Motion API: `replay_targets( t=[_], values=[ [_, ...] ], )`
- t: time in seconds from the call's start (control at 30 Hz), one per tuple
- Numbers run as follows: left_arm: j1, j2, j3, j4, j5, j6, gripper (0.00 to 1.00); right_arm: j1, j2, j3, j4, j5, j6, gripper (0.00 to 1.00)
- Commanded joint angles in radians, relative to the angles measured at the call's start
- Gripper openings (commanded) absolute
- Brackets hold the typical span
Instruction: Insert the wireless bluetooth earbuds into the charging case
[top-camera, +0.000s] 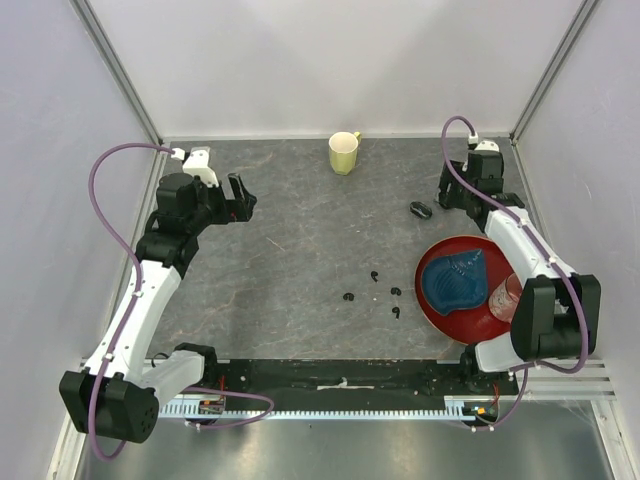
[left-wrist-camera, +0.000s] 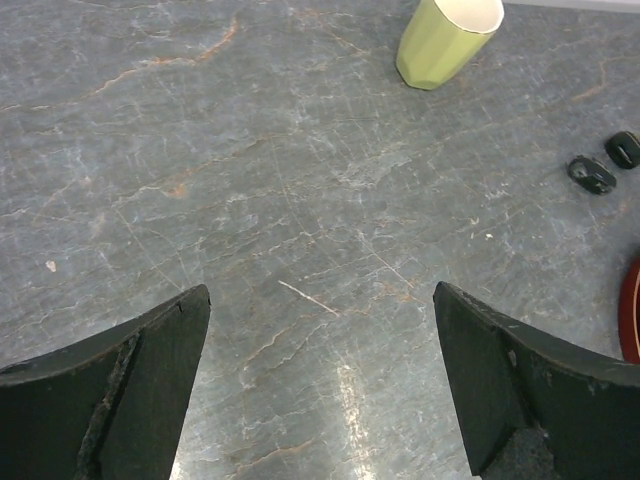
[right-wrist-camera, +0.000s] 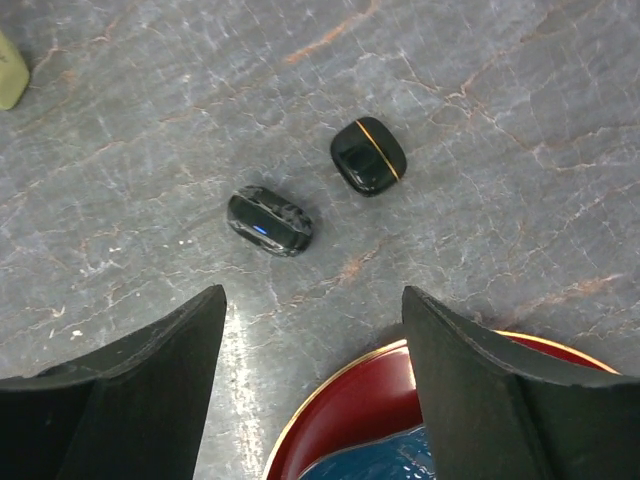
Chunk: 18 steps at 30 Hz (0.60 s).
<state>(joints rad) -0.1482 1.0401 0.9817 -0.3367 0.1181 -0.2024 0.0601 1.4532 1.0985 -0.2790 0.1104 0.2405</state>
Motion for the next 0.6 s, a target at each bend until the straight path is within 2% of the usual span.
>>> replay_targets(
  t=[0.0,0.07,0.17,0.33,0.47,0.57],
  values=[
    [0.001,-0.009,0.002,0.013,0.069,-0.009,0.98,-0.054,0.029,0.063,-0.008,-0.099,0.014,0.72],
    [0.001,-0.014,0.003,0.008,0.061,0.001,0.98,-0.055,0.051,0.081,-0.009,-0.138,0.008,0.68],
    [0.001,-0.014,0.005,0.002,0.054,0.004,0.98,-0.094,0.071,0.09,-0.012,-0.161,0.017,0.69],
    [0.001,-0.006,0.009,-0.007,0.035,0.011,0.99,-0.105,0.073,0.101,-0.02,-0.186,0.019,0.79],
    [0.002,0.006,0.003,-0.015,-0.001,0.031,0.98,-0.109,0.102,0.107,-0.014,-0.173,0.019,0.79],
    [0.001,0.006,0.0,-0.019,-0.027,0.037,0.98,-0.117,0.153,0.15,-0.04,-0.17,0.031,0.76]
  ],
)
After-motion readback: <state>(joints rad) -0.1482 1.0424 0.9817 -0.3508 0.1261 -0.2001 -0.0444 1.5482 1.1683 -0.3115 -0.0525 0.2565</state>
